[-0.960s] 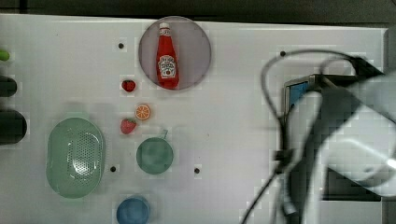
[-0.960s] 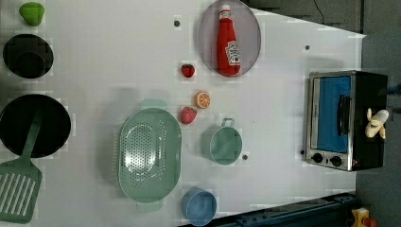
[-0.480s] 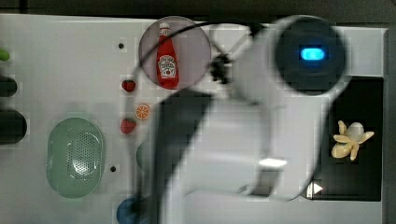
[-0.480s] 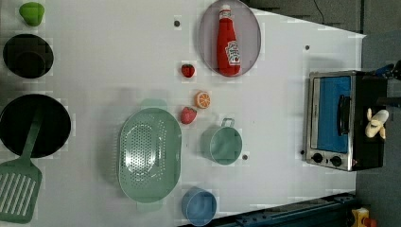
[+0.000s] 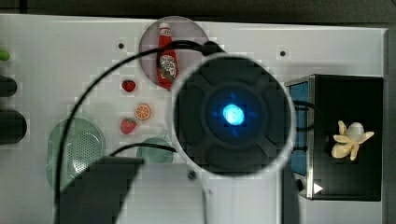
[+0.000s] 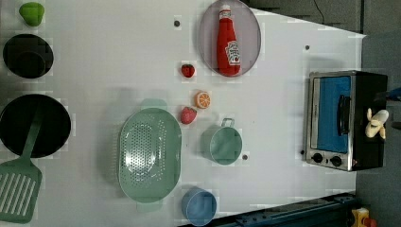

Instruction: Pick banana from table and place on oven.

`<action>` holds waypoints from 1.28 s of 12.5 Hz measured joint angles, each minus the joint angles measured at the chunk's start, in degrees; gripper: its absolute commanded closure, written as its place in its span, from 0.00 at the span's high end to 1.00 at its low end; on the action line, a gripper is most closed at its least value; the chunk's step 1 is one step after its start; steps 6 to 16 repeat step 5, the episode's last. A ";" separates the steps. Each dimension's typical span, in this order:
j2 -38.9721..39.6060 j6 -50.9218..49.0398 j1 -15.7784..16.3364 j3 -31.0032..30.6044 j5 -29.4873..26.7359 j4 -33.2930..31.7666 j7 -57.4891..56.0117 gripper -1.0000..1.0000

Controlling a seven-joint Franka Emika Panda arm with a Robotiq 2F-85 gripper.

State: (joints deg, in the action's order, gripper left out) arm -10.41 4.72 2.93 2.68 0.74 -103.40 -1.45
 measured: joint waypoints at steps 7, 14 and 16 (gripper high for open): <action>-0.29 -0.72 -1.53 3.32 -0.55 0.28 0.44 1.00; -0.29 -0.72 -1.53 3.32 -0.55 0.28 0.44 1.00; -0.29 -0.72 -1.53 3.32 -0.55 0.28 0.44 1.00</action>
